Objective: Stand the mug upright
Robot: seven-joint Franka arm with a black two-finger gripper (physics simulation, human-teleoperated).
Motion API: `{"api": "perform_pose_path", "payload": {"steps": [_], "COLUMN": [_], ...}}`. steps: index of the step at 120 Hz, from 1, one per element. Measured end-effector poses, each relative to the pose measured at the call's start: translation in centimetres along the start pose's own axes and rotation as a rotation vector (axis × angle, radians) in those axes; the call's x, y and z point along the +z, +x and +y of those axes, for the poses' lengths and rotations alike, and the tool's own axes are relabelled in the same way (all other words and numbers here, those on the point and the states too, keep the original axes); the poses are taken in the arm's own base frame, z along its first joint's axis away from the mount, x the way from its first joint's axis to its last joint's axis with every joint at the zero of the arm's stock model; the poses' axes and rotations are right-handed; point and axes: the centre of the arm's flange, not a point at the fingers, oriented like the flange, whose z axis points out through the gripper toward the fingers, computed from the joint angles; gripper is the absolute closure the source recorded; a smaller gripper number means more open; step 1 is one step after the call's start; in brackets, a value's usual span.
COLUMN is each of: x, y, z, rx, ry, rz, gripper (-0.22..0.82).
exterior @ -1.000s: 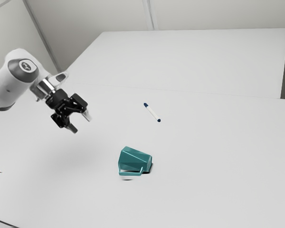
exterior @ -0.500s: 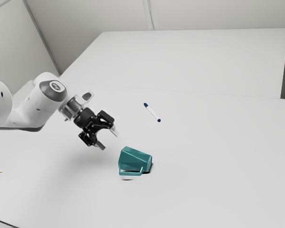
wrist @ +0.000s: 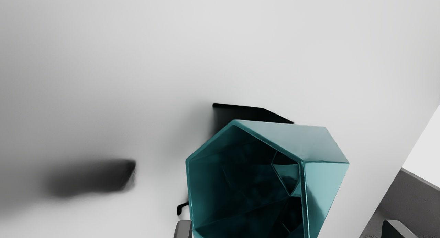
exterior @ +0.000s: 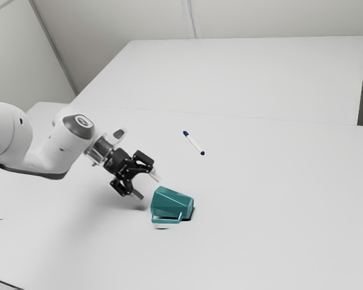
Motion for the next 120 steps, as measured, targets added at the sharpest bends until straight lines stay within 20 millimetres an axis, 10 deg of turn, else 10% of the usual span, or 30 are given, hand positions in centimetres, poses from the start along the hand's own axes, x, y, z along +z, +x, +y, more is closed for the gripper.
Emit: {"api": "perform_pose_path", "payload": {"steps": [40,120], "x": [3.0,3.3], "y": [-0.4,-1.0], "z": [2.0,5.3], "rx": [0.034,0.062], "ry": [-0.026,-0.066], "rz": [-0.041,-0.026], "gripper": [0.05,0.73]}}
